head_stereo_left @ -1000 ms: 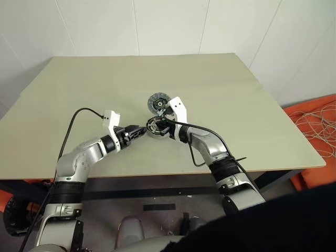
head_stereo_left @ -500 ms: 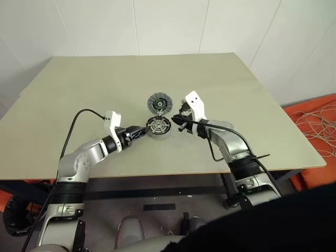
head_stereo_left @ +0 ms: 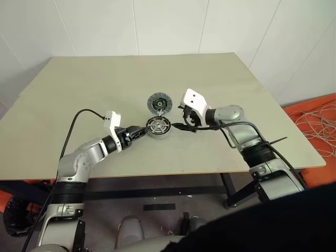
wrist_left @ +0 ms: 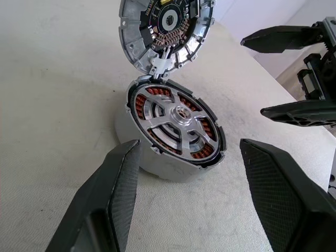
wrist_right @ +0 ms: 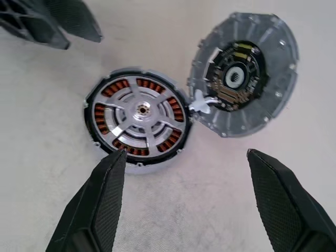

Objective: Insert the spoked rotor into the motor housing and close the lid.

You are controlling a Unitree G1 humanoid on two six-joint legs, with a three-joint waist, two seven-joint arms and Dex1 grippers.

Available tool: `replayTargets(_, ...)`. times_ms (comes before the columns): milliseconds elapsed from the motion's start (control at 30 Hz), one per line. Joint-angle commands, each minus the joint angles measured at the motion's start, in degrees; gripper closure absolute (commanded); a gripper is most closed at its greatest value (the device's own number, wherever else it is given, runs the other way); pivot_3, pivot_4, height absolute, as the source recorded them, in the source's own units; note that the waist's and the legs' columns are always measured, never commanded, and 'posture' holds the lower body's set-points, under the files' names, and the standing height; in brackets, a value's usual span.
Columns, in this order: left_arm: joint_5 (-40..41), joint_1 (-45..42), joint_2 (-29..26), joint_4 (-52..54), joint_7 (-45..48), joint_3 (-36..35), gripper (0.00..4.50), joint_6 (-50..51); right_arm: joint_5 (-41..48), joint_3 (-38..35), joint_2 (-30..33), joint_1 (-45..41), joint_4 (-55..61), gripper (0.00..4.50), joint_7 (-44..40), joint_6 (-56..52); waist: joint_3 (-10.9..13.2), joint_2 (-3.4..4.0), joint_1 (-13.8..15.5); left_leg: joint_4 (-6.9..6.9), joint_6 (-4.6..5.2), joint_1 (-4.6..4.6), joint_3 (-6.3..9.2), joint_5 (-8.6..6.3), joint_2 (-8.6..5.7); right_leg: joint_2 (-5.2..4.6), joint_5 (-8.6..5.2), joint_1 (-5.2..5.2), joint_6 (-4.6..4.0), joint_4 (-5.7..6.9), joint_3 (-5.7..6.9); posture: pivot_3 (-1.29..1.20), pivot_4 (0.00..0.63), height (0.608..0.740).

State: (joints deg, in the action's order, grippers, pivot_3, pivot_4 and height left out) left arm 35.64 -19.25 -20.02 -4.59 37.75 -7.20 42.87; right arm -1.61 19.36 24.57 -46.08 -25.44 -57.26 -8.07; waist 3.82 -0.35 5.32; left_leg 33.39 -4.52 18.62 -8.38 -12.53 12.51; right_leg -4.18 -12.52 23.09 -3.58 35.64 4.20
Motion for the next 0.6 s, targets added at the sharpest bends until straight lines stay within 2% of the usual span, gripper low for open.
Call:
replayTargets(33,0.2,-0.7,-0.3,1.0,0.4,-1.0,1.31,-1.0,-2.6,3.2,0.2,-3.5,-3.4,0.33,-5.4,8.1,0.0,0.00,0.0,0.01,0.02,0.02,0.00,-0.01,0.00,0.00,0.00,0.02,-0.01,0.00,0.00,0.00,0.000,0.740)
replayTargets(300,0.3,0.7,-0.3,2.4,-0.1,-1.3,1.31,-1.0,-8.5,8.2,-3.8,-8.3,-15.3,0.33,-9.1,19.2,0.0,0.00,-0.2,0.50,0.21,0.40,0.00,-0.13,0.11,0.00,0.02,0.21,-0.04,0.13,0.03,0.00,0.000,0.740)
replayTargets(600,0.4,1.4,0.5,3.2,-1.1,-1.4,1.31,-1.1,-14.3,10.0,-7.4,-16.8,-32.2,0.33,-9.9,29.4,0.0,0.01,-0.8,0.84,0.39,0.48,0.00,-0.25,0.22,-0.01,0.09,0.21,-0.14,0.24,0.11,0.00,0.000,0.740)
